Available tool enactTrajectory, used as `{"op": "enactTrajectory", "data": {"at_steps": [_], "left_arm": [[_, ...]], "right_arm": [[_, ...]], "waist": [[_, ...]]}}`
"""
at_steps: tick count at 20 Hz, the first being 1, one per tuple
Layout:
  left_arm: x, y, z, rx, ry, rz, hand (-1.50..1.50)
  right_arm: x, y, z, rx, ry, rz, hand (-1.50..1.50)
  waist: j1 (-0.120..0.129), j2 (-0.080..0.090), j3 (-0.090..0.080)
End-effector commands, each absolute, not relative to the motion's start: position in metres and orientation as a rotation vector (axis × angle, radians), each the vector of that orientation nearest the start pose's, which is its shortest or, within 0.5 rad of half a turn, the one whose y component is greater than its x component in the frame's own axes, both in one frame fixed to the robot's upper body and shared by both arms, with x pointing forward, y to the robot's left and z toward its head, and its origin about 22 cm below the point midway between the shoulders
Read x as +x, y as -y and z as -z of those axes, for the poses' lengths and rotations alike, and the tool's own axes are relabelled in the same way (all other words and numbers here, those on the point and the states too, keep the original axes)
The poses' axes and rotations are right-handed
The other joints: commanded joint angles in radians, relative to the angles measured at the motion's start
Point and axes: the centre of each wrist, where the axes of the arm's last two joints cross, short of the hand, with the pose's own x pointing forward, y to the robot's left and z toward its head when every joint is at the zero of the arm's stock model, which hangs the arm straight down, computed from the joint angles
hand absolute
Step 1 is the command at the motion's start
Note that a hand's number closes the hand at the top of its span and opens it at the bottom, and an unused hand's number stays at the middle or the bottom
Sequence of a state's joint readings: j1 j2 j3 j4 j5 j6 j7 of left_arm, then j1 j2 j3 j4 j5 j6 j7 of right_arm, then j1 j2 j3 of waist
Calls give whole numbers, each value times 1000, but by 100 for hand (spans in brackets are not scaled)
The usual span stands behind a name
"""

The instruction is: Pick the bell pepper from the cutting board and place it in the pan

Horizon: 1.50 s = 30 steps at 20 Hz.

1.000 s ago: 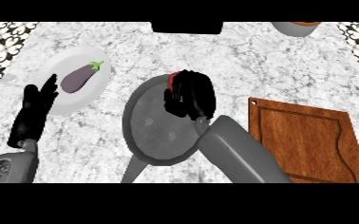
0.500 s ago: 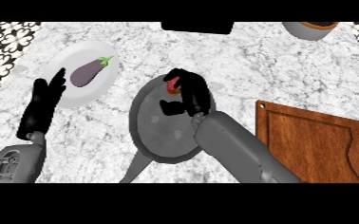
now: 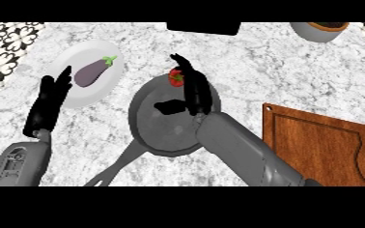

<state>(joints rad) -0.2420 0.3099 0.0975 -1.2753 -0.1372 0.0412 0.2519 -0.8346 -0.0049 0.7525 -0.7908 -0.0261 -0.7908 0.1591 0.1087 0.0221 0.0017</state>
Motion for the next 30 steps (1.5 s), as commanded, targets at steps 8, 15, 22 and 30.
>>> {"op": "enactTrajectory", "data": {"at_steps": [8,15,22,30], "left_arm": [[289,-329,-10,471,1218,130,0],[273,-364,-20,520,1189,88,0],[264,-360,-14,495,1188,57,0],[255,-350,-3,510,1184,91,0]], "right_arm": [[347,26,-22,-424,1695,-169,-150],[353,101,-26,-447,1679,-83,-150],[305,194,-42,-410,1706,-90,-150],[256,302,-79,-400,1680,-125,-150]], "waist": [[-62,-13,-1],[-122,-27,-2],[-140,-33,-2],[-130,-28,-2]]}}
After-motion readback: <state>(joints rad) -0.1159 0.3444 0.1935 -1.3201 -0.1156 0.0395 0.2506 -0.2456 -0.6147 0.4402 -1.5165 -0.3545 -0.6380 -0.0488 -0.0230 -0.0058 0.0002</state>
